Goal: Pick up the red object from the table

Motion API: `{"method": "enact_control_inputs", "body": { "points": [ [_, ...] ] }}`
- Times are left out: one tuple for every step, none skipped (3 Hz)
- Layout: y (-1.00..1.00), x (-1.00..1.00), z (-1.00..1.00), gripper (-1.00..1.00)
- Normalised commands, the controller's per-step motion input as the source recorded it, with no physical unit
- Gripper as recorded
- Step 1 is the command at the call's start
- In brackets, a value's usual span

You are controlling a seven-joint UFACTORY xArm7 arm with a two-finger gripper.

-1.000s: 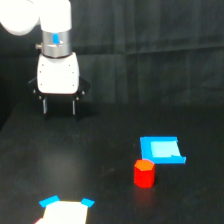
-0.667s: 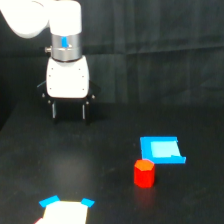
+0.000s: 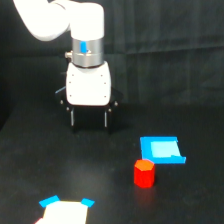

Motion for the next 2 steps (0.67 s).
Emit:
{"method": "enact_control_inputs", "body": {
  "points": [
    [-1.00,0.38,-1.00,1.00],
    [-1.00,0.06,-1.00,0.61]
  ]
}}
